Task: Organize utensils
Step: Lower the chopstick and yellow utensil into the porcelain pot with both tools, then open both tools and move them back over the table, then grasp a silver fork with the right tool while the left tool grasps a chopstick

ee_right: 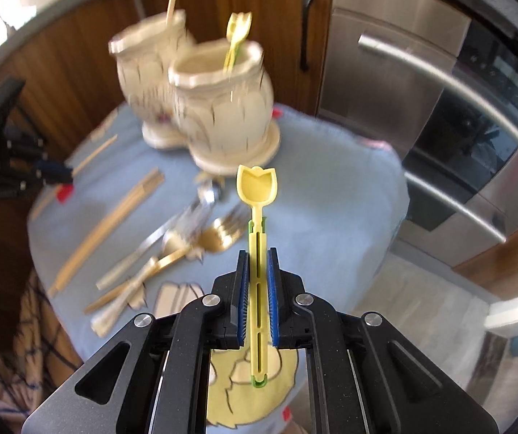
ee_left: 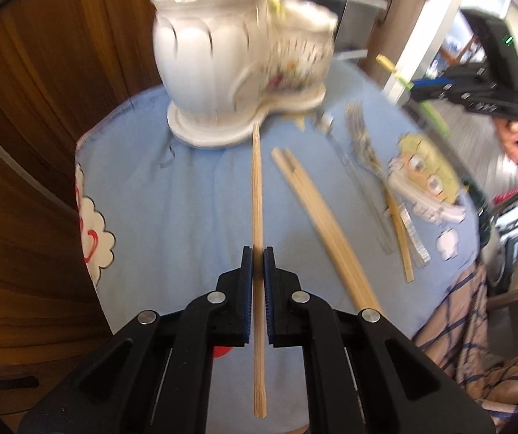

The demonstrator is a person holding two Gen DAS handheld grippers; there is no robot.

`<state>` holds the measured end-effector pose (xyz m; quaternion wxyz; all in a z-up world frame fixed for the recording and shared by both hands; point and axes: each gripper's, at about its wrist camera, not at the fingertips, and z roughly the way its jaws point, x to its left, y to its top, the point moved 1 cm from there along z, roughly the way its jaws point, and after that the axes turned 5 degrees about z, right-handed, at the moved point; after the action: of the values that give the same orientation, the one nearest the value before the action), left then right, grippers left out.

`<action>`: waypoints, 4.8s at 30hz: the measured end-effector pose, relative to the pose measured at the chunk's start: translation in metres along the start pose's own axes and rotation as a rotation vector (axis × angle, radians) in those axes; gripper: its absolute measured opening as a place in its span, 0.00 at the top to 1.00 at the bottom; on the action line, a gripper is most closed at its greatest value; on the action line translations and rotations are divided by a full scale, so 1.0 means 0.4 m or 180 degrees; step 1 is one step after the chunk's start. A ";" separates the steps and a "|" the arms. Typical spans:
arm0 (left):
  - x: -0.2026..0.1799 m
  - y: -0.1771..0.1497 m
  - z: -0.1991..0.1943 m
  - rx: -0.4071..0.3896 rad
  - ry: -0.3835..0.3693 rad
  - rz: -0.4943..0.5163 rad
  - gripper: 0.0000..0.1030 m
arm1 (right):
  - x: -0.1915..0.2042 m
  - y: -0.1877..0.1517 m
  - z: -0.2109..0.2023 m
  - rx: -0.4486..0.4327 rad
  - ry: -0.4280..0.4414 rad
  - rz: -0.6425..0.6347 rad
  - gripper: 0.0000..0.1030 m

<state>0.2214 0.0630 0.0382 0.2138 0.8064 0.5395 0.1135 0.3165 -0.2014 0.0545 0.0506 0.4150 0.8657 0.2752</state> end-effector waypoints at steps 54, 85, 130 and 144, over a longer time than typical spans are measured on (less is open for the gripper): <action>0.110 0.323 -0.112 -0.2620 0.0974 -0.0909 0.94 | 0.078 0.253 0.058 -0.2029 0.0203 0.0703 0.90; 0.081 0.295 -0.077 -0.1953 0.1265 -0.0610 0.81 | 0.103 0.198 0.070 -0.1642 -0.0063 0.0518 0.87; -0.091 -0.067 0.113 -0.0878 0.0495 -0.0333 0.53 | 0.189 -0.208 0.142 -0.0554 0.0450 0.0789 0.81; -0.084 -0.053 0.142 -0.0665 0.0605 -0.0293 0.57 | 0.170 -0.203 0.119 -0.0443 0.0242 0.0560 0.91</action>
<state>0.2144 0.0263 -0.0202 0.2496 0.7398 0.5790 0.2350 0.2313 -0.1711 -0.0184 0.0220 0.4741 0.8061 0.3535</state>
